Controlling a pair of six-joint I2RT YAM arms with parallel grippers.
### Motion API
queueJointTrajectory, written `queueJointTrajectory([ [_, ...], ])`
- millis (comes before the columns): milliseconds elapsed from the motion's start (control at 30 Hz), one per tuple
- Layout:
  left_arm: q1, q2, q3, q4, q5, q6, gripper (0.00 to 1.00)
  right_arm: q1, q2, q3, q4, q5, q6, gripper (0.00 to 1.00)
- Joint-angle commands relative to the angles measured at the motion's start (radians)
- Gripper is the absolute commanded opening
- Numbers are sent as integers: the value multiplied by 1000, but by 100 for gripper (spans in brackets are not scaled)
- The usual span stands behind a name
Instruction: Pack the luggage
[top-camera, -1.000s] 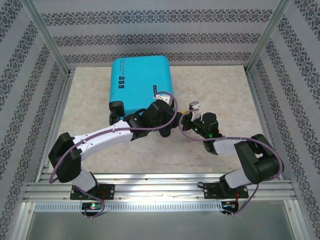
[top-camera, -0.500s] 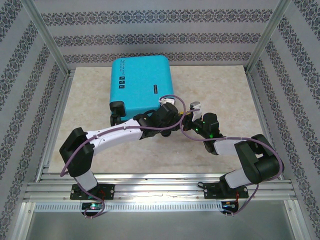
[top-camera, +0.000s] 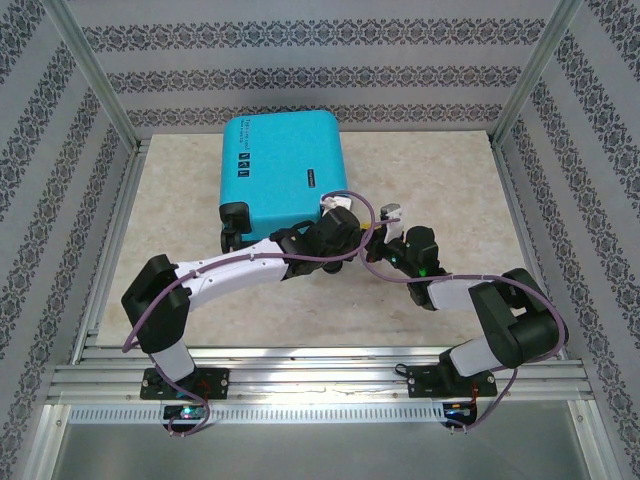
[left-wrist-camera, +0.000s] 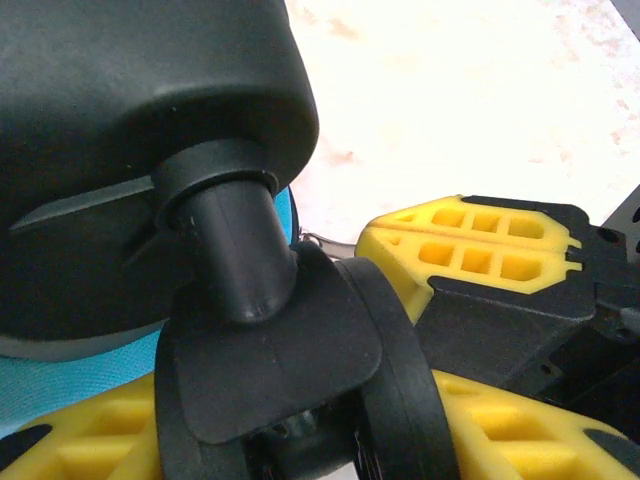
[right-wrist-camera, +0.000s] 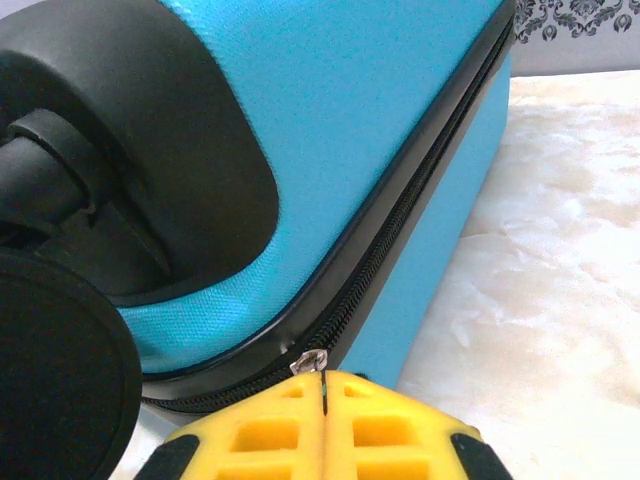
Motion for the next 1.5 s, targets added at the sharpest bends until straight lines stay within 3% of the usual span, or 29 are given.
queueJointTrajectory([
  [0, 17, -31, -29, 12, -74, 101, 30, -26, -27, -23, 69, 21, 7, 0],
  [233, 17, -124, -139, 79, -5, 186, 24, -25, -36, -24, 64, 16, 1, 0],
  [633, 16, -284, -313, 192, 139, 311, 24, -20, -27, -1, 51, -17, 3, 0],
  [1133, 16, -459, -443, 231, 237, 364, 24, -18, -31, 22, -2, 58, -2, 0],
  [1467, 16, -559, -516, 267, 365, 415, 24, -20, -37, 61, -110, 114, -12, 0],
])
